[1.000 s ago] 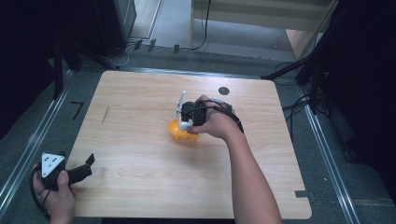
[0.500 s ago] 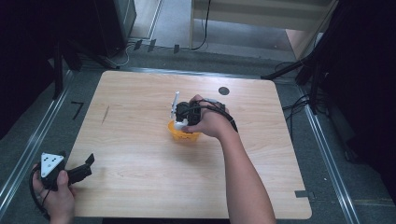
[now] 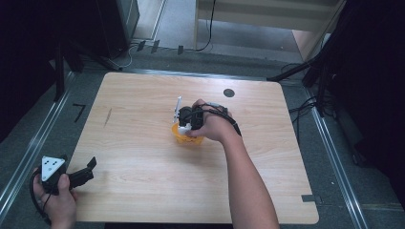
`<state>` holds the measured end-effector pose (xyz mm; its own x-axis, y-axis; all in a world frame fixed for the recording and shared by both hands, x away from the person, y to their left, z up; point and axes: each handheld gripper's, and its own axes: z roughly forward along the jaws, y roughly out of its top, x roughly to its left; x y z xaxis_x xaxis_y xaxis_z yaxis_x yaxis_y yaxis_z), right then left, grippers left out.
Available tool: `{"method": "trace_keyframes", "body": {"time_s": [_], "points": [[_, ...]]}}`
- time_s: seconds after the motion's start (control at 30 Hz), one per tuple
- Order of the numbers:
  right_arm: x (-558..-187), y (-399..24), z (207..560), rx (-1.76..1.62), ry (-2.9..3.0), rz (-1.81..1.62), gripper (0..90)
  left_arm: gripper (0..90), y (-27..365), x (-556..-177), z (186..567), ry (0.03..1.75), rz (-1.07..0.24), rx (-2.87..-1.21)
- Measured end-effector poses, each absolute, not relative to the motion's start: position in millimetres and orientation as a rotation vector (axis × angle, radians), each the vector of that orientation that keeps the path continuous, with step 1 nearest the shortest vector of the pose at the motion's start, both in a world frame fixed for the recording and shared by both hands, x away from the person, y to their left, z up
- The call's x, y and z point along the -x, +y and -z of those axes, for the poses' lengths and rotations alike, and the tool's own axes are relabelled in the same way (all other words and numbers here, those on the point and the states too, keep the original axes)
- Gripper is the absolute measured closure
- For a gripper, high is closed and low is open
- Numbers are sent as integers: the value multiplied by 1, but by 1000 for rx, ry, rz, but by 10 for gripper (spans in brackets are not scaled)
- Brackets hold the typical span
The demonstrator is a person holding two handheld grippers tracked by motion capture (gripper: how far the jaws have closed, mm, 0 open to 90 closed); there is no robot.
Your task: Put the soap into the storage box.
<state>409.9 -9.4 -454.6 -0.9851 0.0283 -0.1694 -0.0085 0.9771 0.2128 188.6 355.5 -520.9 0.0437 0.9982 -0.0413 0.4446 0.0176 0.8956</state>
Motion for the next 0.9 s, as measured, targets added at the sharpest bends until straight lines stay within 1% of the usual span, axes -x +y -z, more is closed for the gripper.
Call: {"method": "trace_keyframes", "body": {"time_s": [0.4,0.47,0.5,0.6,0.9], "points": [[-412,-11,462,-22,2960,-318,508,23,355,-189,521,1510,-893,-1539],[-413,-12,463,-30,2965,-328,487,23,355,-189,521,1511,-893,-1539],[-412,-12,463,-43,2965,-339,467,22,355,-189,521,1509,-893,-1539],[-411,-15,456,-62,2946,-379,447,23,355,-189,521,1512,-895,-1543],[-409,-30,443,-129,2909,-422,447,23,355,-189,521,1510,-897,-1545]]}}
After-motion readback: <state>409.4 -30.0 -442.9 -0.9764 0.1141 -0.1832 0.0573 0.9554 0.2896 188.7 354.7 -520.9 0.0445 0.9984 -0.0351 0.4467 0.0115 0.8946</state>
